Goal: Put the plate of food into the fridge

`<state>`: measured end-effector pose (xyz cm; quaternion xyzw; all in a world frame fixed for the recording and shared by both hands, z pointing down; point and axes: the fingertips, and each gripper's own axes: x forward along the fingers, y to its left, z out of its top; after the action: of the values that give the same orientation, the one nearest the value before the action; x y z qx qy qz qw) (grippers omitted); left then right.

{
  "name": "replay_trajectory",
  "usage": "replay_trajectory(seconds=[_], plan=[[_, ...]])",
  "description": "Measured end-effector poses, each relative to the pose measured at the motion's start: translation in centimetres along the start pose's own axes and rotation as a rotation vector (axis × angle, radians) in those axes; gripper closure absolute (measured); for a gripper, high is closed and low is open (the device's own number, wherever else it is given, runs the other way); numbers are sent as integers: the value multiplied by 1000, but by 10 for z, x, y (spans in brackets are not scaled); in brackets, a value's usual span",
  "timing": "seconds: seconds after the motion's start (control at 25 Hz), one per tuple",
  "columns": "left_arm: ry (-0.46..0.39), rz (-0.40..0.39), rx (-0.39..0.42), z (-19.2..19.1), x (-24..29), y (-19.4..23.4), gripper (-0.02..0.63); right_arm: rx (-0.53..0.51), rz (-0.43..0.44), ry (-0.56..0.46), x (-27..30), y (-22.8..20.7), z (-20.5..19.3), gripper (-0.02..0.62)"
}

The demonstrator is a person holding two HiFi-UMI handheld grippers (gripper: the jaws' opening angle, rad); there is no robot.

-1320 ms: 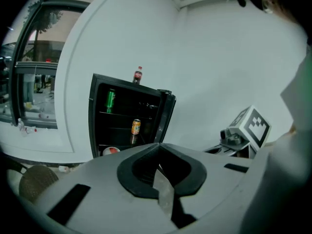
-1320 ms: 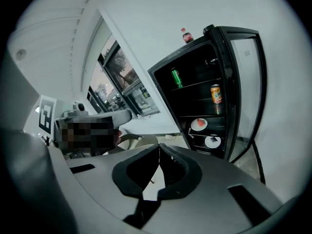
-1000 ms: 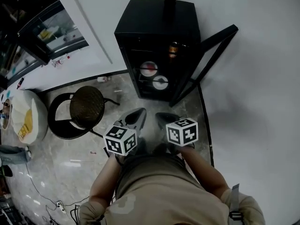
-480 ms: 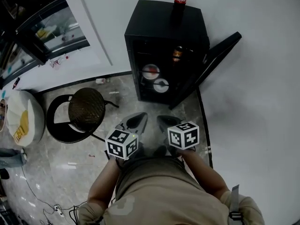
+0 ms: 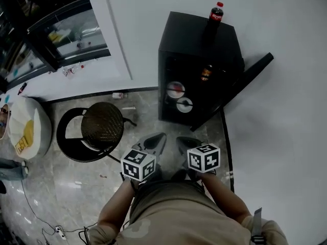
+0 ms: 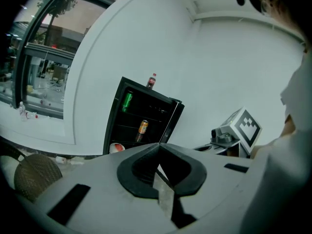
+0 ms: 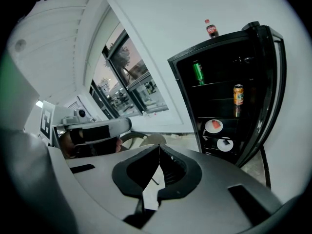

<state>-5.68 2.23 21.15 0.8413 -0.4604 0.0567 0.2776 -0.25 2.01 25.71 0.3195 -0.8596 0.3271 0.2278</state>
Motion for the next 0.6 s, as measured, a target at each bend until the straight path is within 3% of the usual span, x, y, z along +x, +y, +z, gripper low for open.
replay_trajectory(seconds=[0.6], plan=[[-7, -13, -2, 10, -16, 19, 595, -5, -25, -2, 15, 17, 10, 574]])
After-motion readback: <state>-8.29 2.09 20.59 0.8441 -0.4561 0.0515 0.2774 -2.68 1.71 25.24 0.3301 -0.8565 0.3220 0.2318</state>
